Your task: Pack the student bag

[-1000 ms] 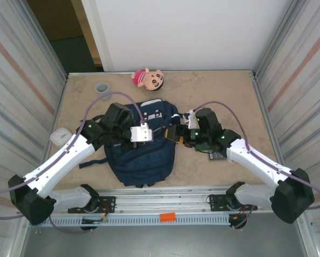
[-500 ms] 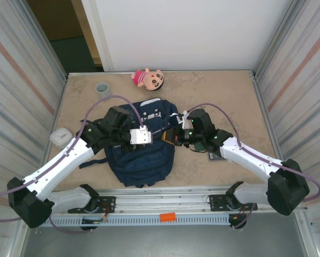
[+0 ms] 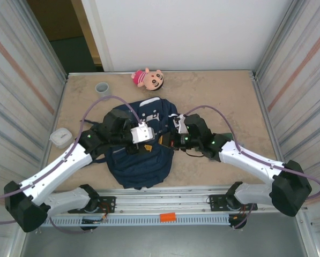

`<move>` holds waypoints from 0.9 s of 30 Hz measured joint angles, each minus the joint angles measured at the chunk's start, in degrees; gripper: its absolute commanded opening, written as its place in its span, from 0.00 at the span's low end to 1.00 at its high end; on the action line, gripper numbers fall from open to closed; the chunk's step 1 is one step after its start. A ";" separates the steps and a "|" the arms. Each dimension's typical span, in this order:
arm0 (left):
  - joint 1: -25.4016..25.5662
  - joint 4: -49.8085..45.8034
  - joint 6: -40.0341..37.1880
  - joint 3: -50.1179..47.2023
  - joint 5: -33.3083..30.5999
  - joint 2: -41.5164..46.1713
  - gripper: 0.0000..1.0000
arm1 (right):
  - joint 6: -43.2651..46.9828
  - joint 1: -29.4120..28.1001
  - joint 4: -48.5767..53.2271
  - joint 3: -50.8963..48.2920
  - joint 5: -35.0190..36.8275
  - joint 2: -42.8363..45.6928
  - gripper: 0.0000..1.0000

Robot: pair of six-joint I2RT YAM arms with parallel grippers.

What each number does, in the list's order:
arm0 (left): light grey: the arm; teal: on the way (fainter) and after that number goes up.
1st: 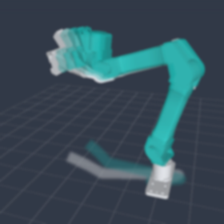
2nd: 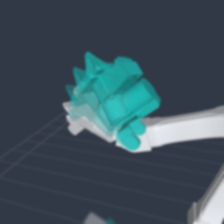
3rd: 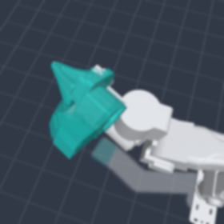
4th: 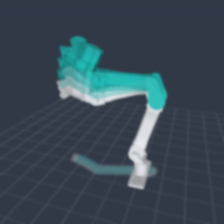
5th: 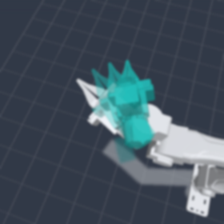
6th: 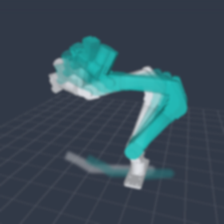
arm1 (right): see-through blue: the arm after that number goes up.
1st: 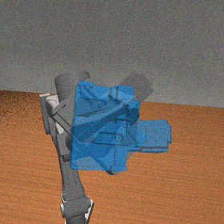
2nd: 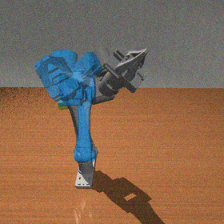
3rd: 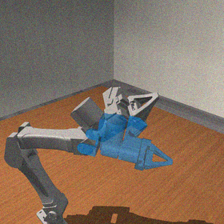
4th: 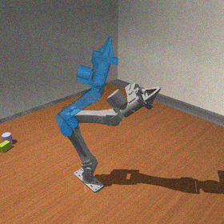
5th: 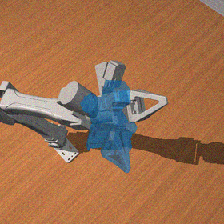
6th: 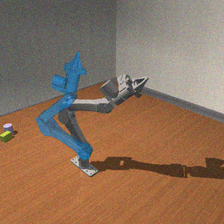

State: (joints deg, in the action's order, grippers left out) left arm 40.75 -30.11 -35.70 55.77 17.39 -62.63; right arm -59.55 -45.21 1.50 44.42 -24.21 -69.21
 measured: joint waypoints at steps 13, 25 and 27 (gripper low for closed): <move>4.15 2.19 3.98 -0.26 -1.33 -6.64 0.10 | 0.85 -2.89 0.22 -1.44 5.86 1.29 0.09; -5.55 8.94 -2.97 -10.29 10.58 4.31 0.00 | 28.48 1.70 1.53 -8.09 8.57 18.84 0.59; -7.34 8.72 -4.11 -10.86 12.90 5.42 0.00 | 35.47 4.33 1.60 -9.25 7.10 18.88 0.60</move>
State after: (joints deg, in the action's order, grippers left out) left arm 33.41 -21.39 -39.81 44.91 30.28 -57.21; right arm -24.08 -40.88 3.09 35.18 -17.10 -50.33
